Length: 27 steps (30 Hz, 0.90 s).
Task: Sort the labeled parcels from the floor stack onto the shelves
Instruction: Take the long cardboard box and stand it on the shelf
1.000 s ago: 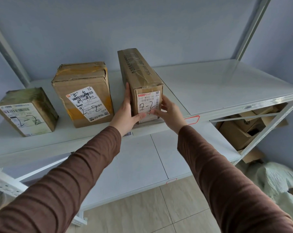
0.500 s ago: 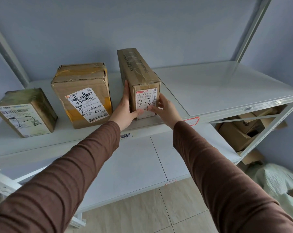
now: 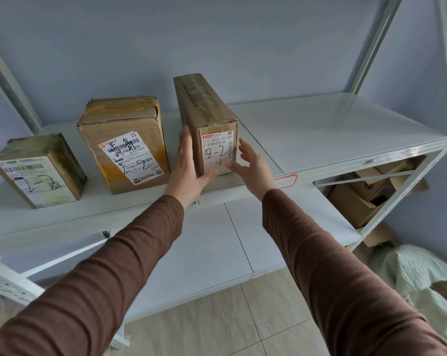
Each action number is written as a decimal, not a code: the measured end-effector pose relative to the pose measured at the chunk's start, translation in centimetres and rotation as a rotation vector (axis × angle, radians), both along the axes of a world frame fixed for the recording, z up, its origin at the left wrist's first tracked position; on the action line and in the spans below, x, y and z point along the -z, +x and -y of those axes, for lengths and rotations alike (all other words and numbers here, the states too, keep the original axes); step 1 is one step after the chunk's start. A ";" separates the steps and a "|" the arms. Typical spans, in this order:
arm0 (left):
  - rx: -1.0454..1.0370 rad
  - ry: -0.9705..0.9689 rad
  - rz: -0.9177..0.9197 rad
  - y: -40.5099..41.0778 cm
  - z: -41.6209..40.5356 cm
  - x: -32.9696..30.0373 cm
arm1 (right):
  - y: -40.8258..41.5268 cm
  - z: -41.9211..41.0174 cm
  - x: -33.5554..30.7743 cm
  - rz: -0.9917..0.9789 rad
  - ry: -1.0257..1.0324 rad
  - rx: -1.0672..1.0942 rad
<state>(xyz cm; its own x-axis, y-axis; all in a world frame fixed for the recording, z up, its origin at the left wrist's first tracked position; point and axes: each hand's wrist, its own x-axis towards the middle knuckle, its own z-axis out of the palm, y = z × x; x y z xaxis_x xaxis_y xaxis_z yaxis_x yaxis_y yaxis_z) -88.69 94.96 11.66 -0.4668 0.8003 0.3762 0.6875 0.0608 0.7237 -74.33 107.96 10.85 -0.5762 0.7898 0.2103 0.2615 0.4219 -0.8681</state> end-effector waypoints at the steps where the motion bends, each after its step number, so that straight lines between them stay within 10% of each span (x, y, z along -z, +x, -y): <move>1: -0.016 0.015 -0.029 0.4 0.3 0.2 | 0.5 0.4 -0.1 0.000 0.014 0.011; 14: 0.305 -0.050 -0.448 7.6 3.8 3.5 | 11.6 13.3 2.3 0.338 0.418 0.554; 27: 0.996 -0.207 -0.763 27.2 18.2 7.6 | 29.3 42.0 7.7 0.779 0.152 1.181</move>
